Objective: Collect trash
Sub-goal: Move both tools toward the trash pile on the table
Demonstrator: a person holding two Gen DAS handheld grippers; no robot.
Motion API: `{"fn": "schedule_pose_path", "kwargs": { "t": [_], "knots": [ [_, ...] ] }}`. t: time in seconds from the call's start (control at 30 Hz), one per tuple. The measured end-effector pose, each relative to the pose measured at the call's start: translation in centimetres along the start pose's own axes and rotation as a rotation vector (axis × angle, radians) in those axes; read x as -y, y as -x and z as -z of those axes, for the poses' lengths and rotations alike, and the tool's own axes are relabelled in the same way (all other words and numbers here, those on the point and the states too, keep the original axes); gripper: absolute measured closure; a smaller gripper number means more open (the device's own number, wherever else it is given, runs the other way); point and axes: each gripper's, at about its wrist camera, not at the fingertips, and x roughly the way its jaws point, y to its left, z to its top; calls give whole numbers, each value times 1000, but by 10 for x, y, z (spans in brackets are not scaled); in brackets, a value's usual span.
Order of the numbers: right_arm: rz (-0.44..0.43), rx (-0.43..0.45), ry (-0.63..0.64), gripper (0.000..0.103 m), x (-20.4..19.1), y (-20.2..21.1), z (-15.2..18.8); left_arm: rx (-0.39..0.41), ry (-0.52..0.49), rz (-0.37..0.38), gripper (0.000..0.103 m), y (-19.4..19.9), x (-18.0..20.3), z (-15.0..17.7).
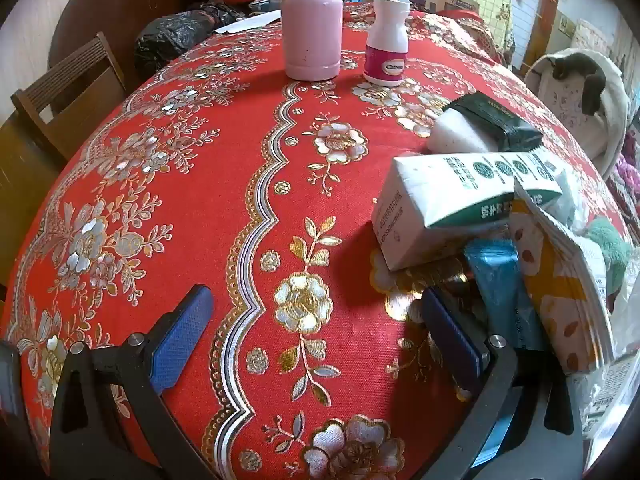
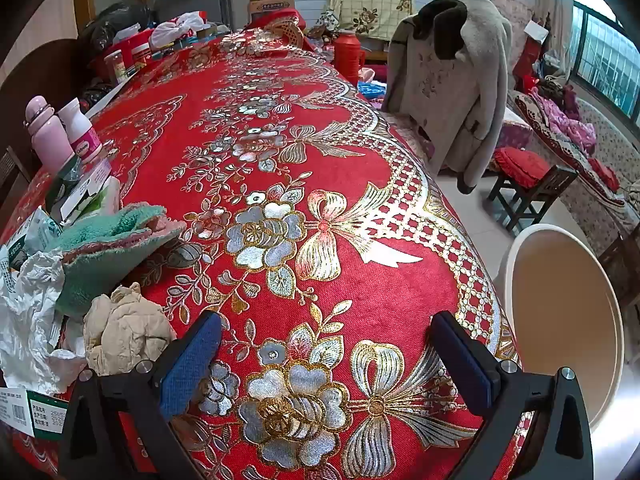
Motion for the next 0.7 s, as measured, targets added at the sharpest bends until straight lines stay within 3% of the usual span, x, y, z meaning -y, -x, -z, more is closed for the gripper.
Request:
{"fn": "schedule_pose_path", "kwargs": {
  "t": [0.17, 0.3, 0.37, 0.7],
  "knots": [
    [-2, -14, 3, 0, 0, 0, -1, -65, 1, -20, 1, 17, -6, 11],
    [-41, -119, 41, 2, -7, 9, 5, -37, 11, -59, 1, 41, -15, 11],
    [-66, -127, 17, 3, -9, 24, 8, -6, 6, -69, 1, 61, -17, 11],
    [-209, 70, 67, 3, -57, 123, -22, 138, 34, -35, 1, 148, 8, -15]
  ]
}}
